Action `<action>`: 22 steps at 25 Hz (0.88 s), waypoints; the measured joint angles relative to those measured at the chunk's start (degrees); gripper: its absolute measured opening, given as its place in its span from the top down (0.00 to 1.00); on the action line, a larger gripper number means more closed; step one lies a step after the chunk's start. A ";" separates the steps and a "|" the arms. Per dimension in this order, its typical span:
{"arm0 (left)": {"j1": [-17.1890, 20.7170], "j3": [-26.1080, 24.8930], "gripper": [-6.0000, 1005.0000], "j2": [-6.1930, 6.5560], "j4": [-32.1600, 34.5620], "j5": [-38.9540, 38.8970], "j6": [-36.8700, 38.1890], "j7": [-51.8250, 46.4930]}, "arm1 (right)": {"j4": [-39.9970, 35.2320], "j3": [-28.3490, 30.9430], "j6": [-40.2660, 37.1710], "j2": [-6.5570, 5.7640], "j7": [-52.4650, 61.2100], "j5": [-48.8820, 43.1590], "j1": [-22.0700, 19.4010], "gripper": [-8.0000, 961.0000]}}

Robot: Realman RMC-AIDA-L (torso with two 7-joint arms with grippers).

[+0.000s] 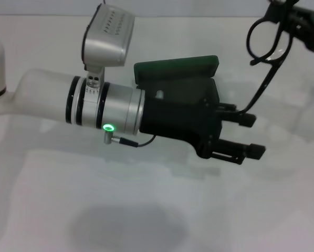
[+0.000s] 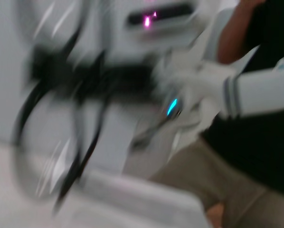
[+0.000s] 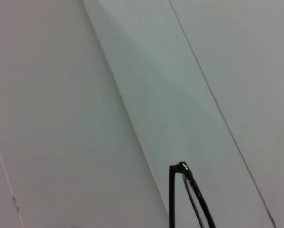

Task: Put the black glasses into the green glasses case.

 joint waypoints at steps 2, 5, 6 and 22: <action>0.07 0.14 0.28 0.05 0.49 -1.53 1.34 0.45 | 1.32 -1.61 2.09 0.11 -0.62 0.07 0.15 0.88; 0.54 -0.09 0.28 0.18 1.18 -4.77 3.85 2.14 | 3.14 -4.71 4.80 0.08 -0.79 0.06 0.77 0.88; 0.70 -0.17 0.28 0.26 1.26 -5.99 4.24 2.61 | 3.34 -5.50 5.27 0.04 -0.81 0.01 0.89 0.88; 2.00 -5.29 0.28 0.69 0.95 -8.90 5.31 4.45 | 3.07 -16.28 6.04 -0.41 -0.62 -0.85 1.45 0.88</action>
